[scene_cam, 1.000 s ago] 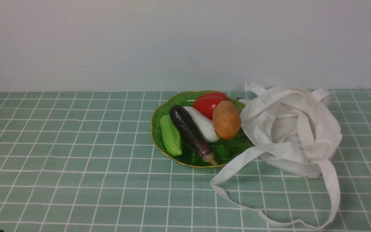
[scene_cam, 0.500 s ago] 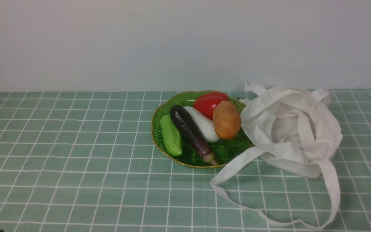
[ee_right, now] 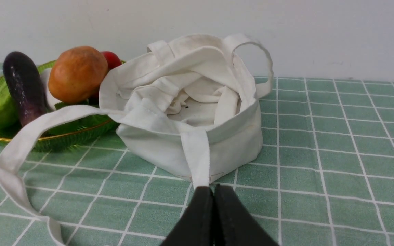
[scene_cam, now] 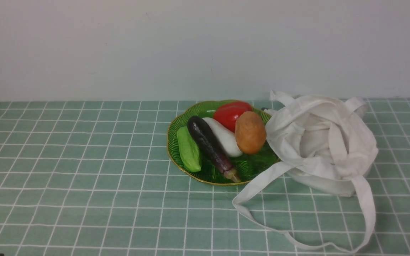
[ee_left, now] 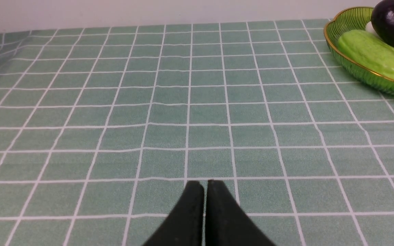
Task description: Take vegetables from cloth bag on blue coffee tablecloth place on plate.
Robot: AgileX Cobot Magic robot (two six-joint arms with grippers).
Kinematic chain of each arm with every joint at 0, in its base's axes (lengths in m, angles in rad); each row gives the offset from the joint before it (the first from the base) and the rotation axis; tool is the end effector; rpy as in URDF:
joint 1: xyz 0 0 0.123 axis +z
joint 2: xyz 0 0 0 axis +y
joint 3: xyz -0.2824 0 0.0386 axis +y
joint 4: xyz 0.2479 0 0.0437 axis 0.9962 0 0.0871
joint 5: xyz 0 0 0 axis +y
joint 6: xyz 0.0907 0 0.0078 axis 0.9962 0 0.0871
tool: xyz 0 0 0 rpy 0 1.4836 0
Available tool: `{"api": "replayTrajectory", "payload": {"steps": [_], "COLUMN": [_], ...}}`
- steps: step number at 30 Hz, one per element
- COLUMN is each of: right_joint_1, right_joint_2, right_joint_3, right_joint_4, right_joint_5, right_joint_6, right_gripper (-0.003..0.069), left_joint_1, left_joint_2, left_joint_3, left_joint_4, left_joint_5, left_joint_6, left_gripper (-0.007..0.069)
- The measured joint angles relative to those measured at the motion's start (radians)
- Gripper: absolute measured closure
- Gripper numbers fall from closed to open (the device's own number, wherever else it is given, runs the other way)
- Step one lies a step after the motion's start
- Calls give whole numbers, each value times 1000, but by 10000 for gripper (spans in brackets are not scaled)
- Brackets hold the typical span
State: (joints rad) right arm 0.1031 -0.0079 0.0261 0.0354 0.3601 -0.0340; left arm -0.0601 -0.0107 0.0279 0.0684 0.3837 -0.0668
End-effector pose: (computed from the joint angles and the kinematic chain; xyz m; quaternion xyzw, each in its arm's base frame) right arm 0.0527 0.0066 0.1723 -0.0454 0.8008 0.0355 0.5961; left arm 0.0524 -0.0008 0.1699 0.0154 0.8085 -0.0083 0.5883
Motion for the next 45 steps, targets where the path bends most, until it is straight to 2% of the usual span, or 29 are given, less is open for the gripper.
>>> {"api": "replayTrajectory", "payload": {"steps": [7,45], "right_joint_1": [-36,-36], "right_joint_2": [0,0], "right_joint_3": [0,0], "right_joint_4": [1,2], "right_joint_5": [0,0], "right_joint_6": [0,0], "right_gripper": [673,673], "left_joint_1": [0,0], "left_joint_2": [0,0], "left_joint_3": [0,0], "left_joint_4": [0,0], "left_joint_5": [0,0], "left_joint_6": [0,0], "left_gripper": [632,632]}}
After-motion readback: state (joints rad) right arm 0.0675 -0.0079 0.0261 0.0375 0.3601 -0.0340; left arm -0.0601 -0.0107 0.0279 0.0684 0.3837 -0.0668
